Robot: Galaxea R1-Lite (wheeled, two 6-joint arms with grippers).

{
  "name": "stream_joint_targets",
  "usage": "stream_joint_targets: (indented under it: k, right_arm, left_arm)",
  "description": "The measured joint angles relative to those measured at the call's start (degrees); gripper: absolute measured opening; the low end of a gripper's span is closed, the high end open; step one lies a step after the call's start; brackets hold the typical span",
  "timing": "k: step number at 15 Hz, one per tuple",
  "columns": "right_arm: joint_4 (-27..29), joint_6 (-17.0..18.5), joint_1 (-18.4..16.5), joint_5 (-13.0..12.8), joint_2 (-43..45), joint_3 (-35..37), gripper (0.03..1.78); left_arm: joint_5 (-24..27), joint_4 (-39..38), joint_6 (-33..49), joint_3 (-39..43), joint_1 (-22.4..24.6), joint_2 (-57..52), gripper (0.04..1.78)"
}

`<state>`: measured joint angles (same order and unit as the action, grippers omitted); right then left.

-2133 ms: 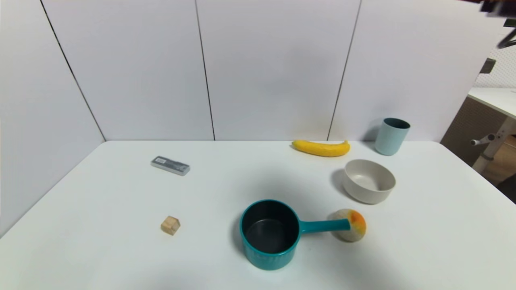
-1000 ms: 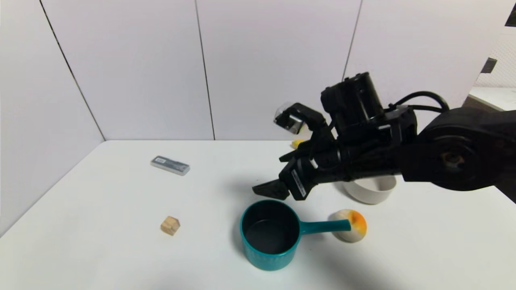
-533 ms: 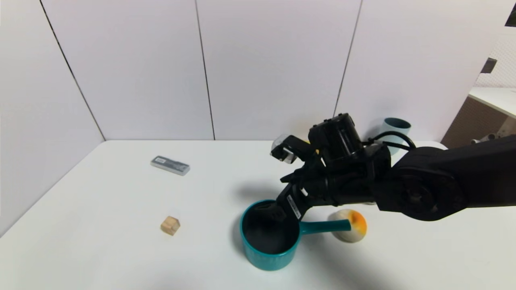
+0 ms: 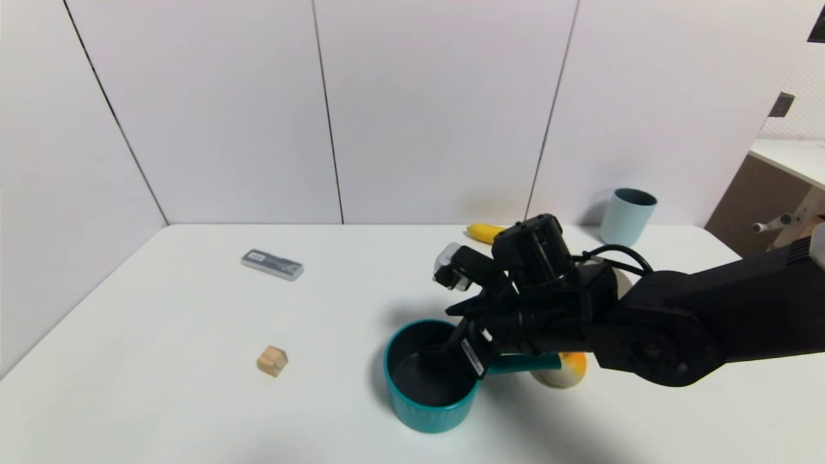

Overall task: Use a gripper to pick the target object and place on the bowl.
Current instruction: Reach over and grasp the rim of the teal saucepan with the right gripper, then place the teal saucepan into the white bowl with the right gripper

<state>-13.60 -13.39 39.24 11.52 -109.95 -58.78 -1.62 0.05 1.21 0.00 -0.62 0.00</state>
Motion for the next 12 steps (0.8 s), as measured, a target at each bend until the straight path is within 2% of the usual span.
stream_joint_targets:
  k: [4, 5, 6, 12]
  right_arm:
    - [-0.17, -0.91, 0.00, 0.02, -0.37, 0.41, 0.77]
    - [-0.11, -1.02, 0.00, 0.02, -0.44, 0.41, 0.44]
    - [-0.37, -1.02, 0.00, 0.20, -0.46, 0.07, 0.18]
    - [0.52, -0.74, 0.00, -0.09, 4.07, -0.32, 0.12]
  left_arm:
    - [-0.02, 0.00, -0.02, 0.00, 0.00, 0.00, 1.69]
    - [0.00, 0.00, -0.02, 0.00, 0.02, 0.00, 1.69]
    - [0.00, 0.05, -0.02, 0.00, 0.02, 0.00, 1.69]
    - [0.00, 0.00, 0.00, 0.00, 0.00, 0.00, 1.69]
